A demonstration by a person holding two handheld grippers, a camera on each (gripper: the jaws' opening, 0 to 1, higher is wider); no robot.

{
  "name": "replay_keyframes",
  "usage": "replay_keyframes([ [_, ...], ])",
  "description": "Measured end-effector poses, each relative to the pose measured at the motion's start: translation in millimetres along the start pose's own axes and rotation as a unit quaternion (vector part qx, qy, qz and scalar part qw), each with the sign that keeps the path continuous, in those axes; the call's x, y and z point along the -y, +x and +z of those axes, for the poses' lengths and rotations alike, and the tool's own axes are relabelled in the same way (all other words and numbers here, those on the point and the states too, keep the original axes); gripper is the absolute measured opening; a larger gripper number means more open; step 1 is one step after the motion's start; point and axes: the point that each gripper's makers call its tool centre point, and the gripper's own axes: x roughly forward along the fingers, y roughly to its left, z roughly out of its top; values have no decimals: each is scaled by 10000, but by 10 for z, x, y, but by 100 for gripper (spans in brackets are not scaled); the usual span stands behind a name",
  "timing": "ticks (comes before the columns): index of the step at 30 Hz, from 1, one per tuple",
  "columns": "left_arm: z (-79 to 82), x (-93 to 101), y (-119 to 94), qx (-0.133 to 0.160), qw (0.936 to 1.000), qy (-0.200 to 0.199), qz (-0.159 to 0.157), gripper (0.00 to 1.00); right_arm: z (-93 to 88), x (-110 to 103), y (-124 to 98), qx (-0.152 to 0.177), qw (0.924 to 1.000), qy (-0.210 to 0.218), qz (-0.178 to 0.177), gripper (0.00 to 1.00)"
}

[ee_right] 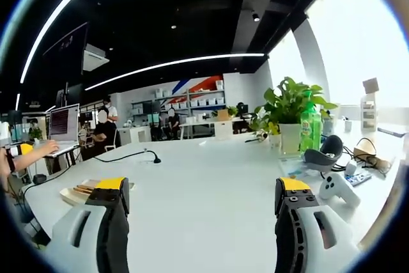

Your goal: Arrange the utensils inside the cutlery case until each visible utensil rests in its matching compartment.

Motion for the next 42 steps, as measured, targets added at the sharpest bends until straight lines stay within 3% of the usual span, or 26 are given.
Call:
replay_keyframes([
  [9, -6, -43, -14, -3, 10000, -47, 82, 100, -3, -19, 6, 6, 10000, 7, 60, 99],
  [12, -2, -48, -17, 3, 10000, -44, 86, 100, -33, -142, 5, 5, 10000, 6, 69, 99],
  [24, -29, -9, 6, -67, 10000, 26, -9, 100, -48, -199, 4, 36, 10000, -6, 77, 99],
  [31, 3, 26, 1, -10, 9999, 16, -132, 100, -30, -235, 49, 0, 9995, -102, 284, 98],
  [37, -42, 18, 1, -94, 9999, 34, -92, 100, 22, -374, 31, 132, 9989, -95, 429, 98],
  [42, -15, 78, -4, -22, 9998, 64, -207, 100, 200, -465, 67, 345, 9979, -202, 517, 99],
])
